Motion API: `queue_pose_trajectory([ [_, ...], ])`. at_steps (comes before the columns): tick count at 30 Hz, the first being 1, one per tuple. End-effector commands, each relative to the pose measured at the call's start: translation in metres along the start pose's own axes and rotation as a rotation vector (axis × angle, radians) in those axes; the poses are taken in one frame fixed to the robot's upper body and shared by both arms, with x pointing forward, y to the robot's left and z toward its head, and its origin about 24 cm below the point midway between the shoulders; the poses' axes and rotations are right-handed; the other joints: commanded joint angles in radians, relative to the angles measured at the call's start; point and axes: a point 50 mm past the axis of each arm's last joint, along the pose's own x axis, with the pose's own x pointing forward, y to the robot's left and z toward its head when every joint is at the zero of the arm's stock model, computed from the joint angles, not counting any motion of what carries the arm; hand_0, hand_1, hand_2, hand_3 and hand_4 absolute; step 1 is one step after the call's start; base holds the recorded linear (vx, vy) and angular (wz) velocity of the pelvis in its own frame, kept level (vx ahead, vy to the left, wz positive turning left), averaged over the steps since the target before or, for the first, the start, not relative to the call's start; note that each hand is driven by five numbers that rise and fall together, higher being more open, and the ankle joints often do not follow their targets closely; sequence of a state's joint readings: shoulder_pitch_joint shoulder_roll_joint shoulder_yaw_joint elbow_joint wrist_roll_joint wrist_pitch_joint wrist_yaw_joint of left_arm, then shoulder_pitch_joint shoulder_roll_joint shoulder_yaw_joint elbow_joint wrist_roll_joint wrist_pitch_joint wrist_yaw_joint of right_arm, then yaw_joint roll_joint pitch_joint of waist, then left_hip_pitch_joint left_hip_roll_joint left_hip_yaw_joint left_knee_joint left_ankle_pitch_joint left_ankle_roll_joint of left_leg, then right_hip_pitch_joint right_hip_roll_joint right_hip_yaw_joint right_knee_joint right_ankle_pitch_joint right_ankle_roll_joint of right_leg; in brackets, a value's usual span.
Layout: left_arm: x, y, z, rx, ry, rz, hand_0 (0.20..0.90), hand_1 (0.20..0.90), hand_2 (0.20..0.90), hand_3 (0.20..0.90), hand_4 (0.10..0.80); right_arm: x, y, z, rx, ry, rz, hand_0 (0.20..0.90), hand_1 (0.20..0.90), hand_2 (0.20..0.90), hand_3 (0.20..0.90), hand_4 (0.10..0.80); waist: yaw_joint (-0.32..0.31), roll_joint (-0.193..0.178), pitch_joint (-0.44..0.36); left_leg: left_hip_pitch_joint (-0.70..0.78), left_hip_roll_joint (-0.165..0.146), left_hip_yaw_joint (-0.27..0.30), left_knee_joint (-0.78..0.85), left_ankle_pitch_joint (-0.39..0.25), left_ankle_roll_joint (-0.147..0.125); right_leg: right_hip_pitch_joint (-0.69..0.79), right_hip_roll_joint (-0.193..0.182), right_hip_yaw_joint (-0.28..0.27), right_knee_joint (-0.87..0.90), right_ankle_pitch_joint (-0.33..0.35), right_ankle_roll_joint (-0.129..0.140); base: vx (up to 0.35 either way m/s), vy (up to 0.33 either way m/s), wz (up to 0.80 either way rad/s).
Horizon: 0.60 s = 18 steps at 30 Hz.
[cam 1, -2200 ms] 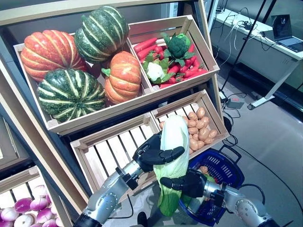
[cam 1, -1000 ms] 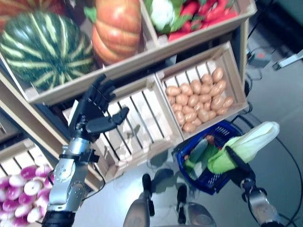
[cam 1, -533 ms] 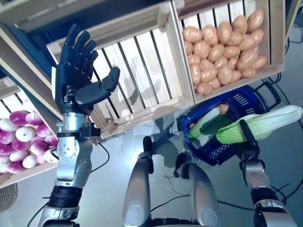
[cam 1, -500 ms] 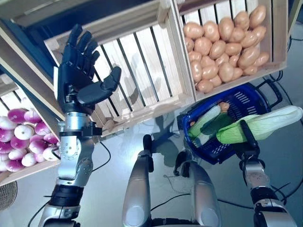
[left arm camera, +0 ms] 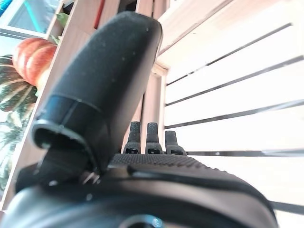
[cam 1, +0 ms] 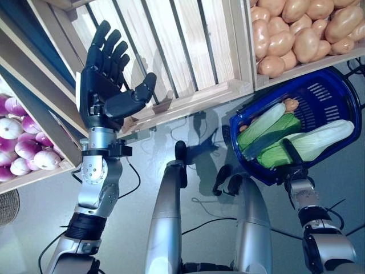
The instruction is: Put vegetables into the basket
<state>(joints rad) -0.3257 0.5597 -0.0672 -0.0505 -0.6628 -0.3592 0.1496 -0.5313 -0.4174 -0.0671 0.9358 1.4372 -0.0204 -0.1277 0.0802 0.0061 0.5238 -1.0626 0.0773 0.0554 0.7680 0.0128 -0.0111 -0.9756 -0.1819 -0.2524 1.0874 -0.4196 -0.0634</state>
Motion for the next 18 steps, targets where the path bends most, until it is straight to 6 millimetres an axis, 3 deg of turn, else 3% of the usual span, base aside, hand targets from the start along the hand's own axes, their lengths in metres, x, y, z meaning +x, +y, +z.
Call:
queue_pose_trajectory([
  [1, 0.016, -0.022, 0.046, -0.050, -0.240, -0.111, 0.900, 0.900, 0.900, 0.900, 0.800, 0.000, -0.003, 0.037, -0.160, -0.087, -0.012, 0.300, 0.300, 0.300, 0.300, 0.400, 0.002, 0.044, -0.004, 0.016, -0.028, 0.013, 0.147, -0.221, 0.030, -0.018, -0.009, 0.029, -0.072, 0.193, 0.064, 0.040, -0.015, 0.01],
  [10, 0.018, -0.021, 0.054, -0.035, -0.204, -0.139, 0.900, 0.900, 0.900, 0.900, 0.800, -0.002, -0.030, 0.056, -0.368, -0.056, -0.217, 0.300, 0.300, 0.300, 0.300, 0.400, 0.021, 0.018, -0.004, 0.018, -0.025, -0.004, 0.175, -0.237, 0.030, 0.005, -0.009, -0.001, -0.081, 0.211, 0.074, 0.071, -0.059, 0.02],
  [13, 0.015, -0.021, 0.054, -0.024, -0.198, -0.156, 0.900, 0.900, 0.900, 0.900, 0.800, -0.005, -0.040, 0.060, -0.340, -0.049, -0.284, 0.514, 0.514, 0.514, 0.514, 0.543, 0.025, 0.011, -0.004, 0.023, -0.026, -0.010, 0.175, -0.241, 0.032, 0.018, -0.007, -0.009, -0.093, 0.220, 0.077, 0.058, -0.049, 0.06],
  [14, 0.015, -0.021, 0.053, -0.024, -0.196, -0.157, 0.900, 0.900, 0.900, 0.900, 0.800, -0.005, -0.042, 0.061, -0.331, -0.046, -0.295, 0.900, 0.900, 0.900, 0.900, 0.800, 0.026, 0.011, -0.004, 0.025, -0.027, -0.010, 0.175, -0.241, 0.032, 0.020, -0.007, -0.010, -0.096, 0.223, 0.077, 0.064, -0.068, 0.07],
  [18, 0.013, -0.021, 0.053, -0.006, -0.180, -0.170, 0.900, 0.900, 0.900, 0.900, 0.800, -0.009, -0.055, 0.068, -0.262, -0.056, -0.424, 0.900, 0.900, 0.900, 0.900, 0.800, 0.029, 0.003, -0.004, 0.043, -0.025, -0.010, 0.157, -0.240, 0.036, 0.041, -0.002, -0.020, -0.120, 0.235, 0.083, 0.041, -0.042, 0.06],
])
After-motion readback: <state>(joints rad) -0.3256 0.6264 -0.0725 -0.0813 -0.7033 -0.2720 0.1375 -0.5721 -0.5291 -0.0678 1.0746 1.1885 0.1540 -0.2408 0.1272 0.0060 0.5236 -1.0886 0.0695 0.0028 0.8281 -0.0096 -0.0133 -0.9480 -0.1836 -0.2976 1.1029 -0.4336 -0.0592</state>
